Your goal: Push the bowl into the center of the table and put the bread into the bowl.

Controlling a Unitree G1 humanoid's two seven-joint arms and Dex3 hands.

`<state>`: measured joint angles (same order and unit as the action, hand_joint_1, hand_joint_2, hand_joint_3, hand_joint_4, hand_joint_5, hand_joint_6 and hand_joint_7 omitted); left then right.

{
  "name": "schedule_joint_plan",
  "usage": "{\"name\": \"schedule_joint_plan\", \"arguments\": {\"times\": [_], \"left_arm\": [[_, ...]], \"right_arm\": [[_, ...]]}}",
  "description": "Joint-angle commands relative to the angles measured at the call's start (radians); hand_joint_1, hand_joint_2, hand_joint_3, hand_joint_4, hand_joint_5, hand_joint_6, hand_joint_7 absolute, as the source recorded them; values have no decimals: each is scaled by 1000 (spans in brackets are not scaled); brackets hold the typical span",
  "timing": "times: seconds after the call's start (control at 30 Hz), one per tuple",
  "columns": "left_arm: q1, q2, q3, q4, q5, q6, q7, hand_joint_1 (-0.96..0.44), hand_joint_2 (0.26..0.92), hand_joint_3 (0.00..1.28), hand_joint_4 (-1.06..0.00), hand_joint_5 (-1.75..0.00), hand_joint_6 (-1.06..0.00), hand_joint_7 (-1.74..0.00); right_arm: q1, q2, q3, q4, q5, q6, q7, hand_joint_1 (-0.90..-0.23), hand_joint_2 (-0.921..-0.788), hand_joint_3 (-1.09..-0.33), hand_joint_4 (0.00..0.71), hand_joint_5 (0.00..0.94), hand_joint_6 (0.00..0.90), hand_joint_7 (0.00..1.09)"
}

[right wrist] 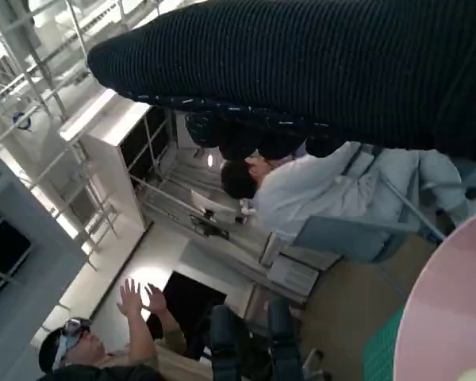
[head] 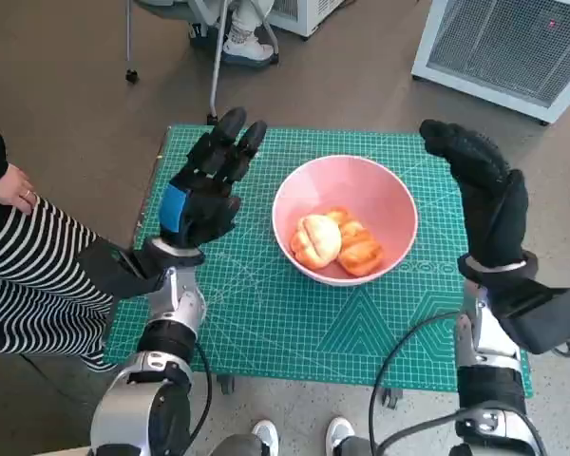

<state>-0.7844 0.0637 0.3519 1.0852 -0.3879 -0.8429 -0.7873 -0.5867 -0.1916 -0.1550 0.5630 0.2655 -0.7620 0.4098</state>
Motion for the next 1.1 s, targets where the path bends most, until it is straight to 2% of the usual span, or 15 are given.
{"name": "schedule_joint_plan", "arguments": {"times": [0.03,0.5,0.93,1.03,1.1], "left_arm": [[11,-10,-16,-6,28,-51,30,-801,921,354,-236,-4,-265,-84],[18,-6,-31,-7,30,-120,28,-803,921,375,-183,0,-217,-76],[23,0,-32,-7,30,-125,25,-793,921,373,-160,0,-191,-76],[24,1,-35,-10,37,-125,38,-775,921,358,-148,0,-182,-75],[27,5,-46,-9,74,-148,83,-758,921,338,-139,0,-174,-74]], "right_arm": [[1,8,1,18,11,19,18,-739,-921,-768,118,4,11,486],[-6,13,5,60,-5,-25,28,-739,-921,-758,122,4,19,480],[-15,5,0,74,1,-34,32,-735,-921,-765,124,3,11,470],[-14,6,0,72,1,-33,31,-735,-921,-765,124,3,12,470],[-14,7,0,76,0,-36,30,-735,-921,-765,124,3,12,470]]}}
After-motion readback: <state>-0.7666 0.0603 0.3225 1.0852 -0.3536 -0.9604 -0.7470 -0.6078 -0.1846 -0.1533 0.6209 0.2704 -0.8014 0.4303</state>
